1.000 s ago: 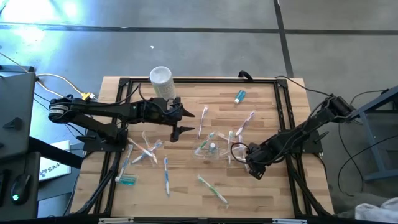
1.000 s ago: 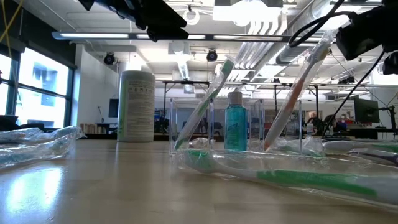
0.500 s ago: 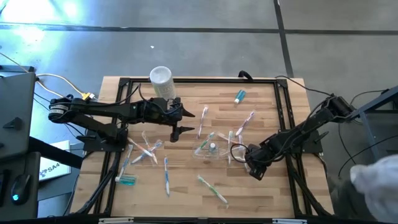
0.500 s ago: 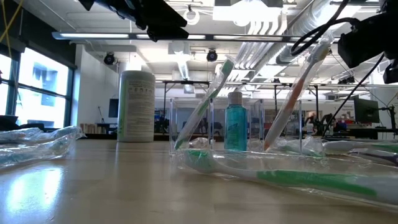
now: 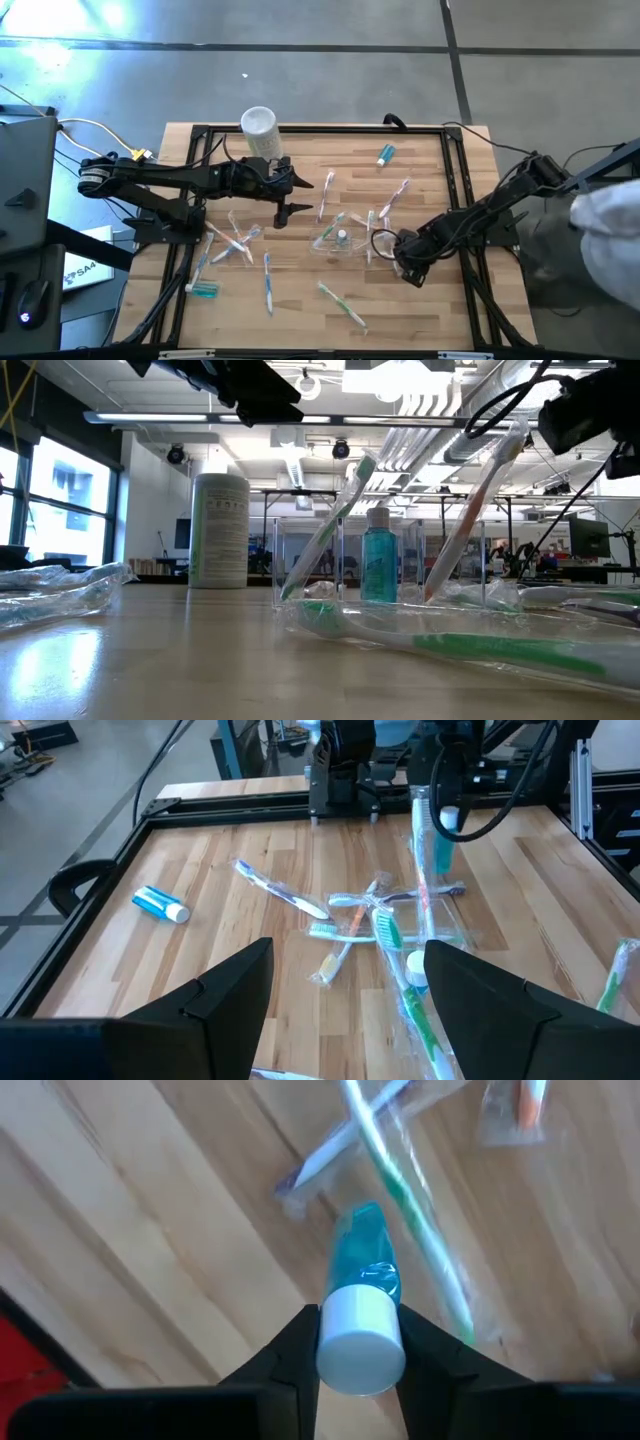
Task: Pick & Place toothbrushing station
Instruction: Put the blue mouthwash into the middle section of the transparent organizer
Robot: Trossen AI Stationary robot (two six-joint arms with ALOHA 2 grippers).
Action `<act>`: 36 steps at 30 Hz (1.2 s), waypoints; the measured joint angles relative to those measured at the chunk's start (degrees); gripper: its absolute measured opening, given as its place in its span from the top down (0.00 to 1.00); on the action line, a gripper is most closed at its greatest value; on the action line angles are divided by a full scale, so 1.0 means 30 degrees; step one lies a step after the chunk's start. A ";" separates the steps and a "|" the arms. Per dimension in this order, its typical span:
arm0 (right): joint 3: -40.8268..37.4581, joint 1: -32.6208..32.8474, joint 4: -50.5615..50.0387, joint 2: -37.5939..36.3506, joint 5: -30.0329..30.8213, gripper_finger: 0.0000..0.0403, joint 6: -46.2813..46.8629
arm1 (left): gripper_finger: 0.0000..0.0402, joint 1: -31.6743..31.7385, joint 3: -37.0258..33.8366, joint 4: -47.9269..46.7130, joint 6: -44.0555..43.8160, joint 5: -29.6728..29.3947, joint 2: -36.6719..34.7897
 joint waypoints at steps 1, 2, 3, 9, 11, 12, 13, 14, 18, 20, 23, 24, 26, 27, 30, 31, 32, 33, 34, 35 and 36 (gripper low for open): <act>0.0153 0.0000 -0.0241 0.0000 -0.0106 0.78 0.0014 | 0.37 0.0000 0.0000 0.0000 0.0000 0.0000 0.0000; 0.0300 0.0001 -0.0424 0.0000 -0.0219 0.78 0.0027 | 0.37 0.0000 0.0000 0.0000 0.0000 0.0000 0.0000; 0.0469 0.0048 -0.0608 0.0000 -0.0374 0.78 0.0033 | 0.37 0.0000 0.0000 0.0000 0.0000 0.0000 0.0000; 0.2101 0.0316 -0.0784 -0.0007 -0.0843 0.78 -0.0504 | 0.37 0.0000 0.0000 -0.0002 0.0000 0.0000 0.0000; 0.2901 0.0594 -0.0767 -0.0007 -0.0643 0.78 -0.0973 | 0.37 0.0000 0.0000 -0.0007 -0.0007 0.0000 0.0000; 0.3301 0.0789 -0.0650 -0.0007 -0.0546 0.78 -0.1230 | 0.37 0.0000 0.0000 -0.0008 -0.0007 0.0000 0.0000; 0.3688 0.0993 -0.0390 -0.0007 -0.0449 0.78 -0.1410 | 0.37 0.0000 0.0000 -0.0022 -0.0007 0.0000 0.0000; 0.4077 0.1147 -0.0140 -0.0015 -0.0316 0.78 -0.1672 | 0.37 0.0000 0.0000 -0.0029 -0.0015 0.0000 0.0000; 0.5524 0.1542 0.0293 -0.0015 0.1119 0.78 -0.3387 | 0.37 0.0000 0.0000 -0.0039 -0.0023 0.0005 0.0000; 0.6034 0.1495 0.0342 -0.0015 0.2393 0.78 -0.4405 | 0.37 0.0000 0.0000 -0.0051 -0.0022 0.0000 0.0000; 0.6343 0.0962 0.0379 -0.0015 0.3509 0.78 -0.6163 | 0.37 -0.0006 0.0000 -0.0035 -0.0022 0.0003 0.0000; 0.6374 0.0678 0.0489 -0.0015 0.3842 0.78 -0.6817 | 0.37 0.0000 0.0000 -0.0014 -0.0022 0.0000 0.0000; 0.6374 -0.0035 0.0979 0.0043 0.4161 0.78 -0.8177 | 0.37 -0.0006 0.0000 -0.0007 -0.0022 0.0000 0.0000; 0.6374 -0.0481 0.1387 0.0090 0.4162 0.78 -0.8977 | 0.37 0.0000 0.0000 -0.0007 -0.0020 0.0000 0.0000; 0.6374 -0.1650 0.2669 0.0365 0.4088 0.78 -1.1147 | 0.37 -0.0003 0.0000 -0.0005 -0.0015 0.0004 0.0000; 0.6374 -0.2044 0.3079 0.0480 0.3931 0.78 -1.1779 | 0.37 -0.0003 0.0000 -0.0007 -0.0015 0.0000 0.0000; 0.6374 -0.2412 0.3396 0.0631 0.3610 0.78 -1.2330 | 0.37 -0.0001 0.0000 -0.0007 -0.0017 0.0001 0.0000; 0.6374 -0.2803 0.3577 0.0788 0.3323 0.78 -1.2805 | 0.37 -0.0005 0.0000 -0.0007 -0.0044 0.0004 0.0000; 0.6374 -0.3174 0.3772 0.1010 0.3123 0.78 -1.3277 | 0.37 0.0000 0.0000 -0.0007 -0.0051 0.0000 0.0000; 0.6374 -0.3499 0.3962 0.1238 0.3013 0.78 -1.3688 | 0.37 -0.0002 0.0000 -0.0009 -0.0049 0.0002 0.0000; 0.6374 -0.3833 0.4059 0.1460 0.2867 0.78 -1.4035 | 0.37 0.0000 0.0000 -0.0015 -0.0051 0.0003 0.0000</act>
